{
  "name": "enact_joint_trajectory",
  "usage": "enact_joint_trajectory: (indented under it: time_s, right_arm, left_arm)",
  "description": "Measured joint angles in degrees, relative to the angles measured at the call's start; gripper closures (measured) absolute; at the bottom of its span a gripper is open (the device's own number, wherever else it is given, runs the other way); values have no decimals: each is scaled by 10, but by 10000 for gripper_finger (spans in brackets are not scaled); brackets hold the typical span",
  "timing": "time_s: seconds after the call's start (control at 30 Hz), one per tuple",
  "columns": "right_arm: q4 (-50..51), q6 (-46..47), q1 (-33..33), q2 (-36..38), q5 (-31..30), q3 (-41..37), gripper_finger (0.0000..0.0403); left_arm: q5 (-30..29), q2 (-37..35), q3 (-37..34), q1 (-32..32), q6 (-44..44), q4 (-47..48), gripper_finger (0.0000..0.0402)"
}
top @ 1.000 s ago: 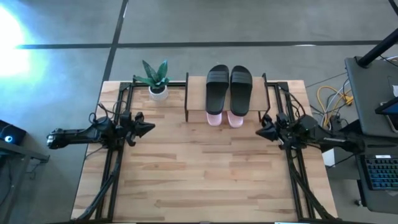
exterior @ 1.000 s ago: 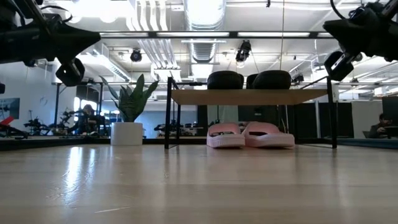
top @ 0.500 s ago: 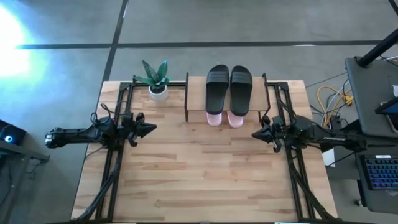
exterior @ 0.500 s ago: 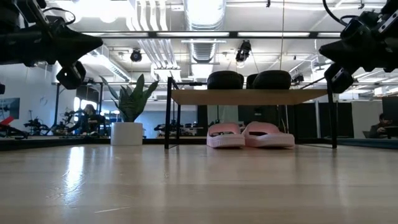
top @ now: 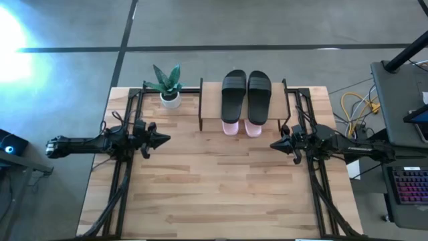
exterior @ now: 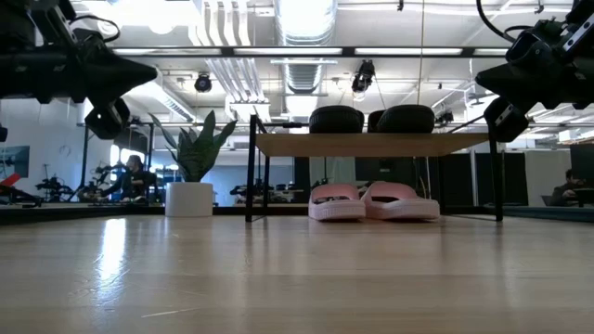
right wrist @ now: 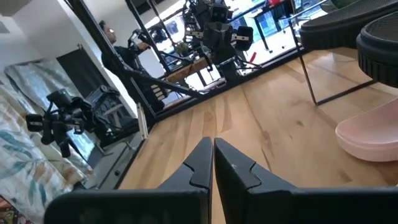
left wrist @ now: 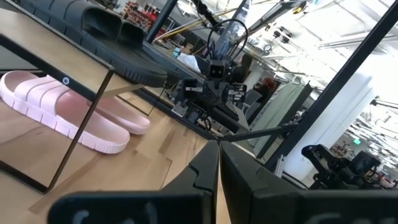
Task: Pick and place slides into the shelf
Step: Return to Home Position
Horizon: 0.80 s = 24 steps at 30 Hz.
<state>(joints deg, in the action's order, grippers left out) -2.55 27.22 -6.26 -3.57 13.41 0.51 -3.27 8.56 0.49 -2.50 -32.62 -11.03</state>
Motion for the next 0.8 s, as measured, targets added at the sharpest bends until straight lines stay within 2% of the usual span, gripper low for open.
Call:
enact_joint_trajectory:
  time_s: [0.8]
  right_arm:
    - [0, -2, 0, 0, 0, 0, 394]
  left_arm:
    - [0, 30, 0, 0, 0, 0, 400]
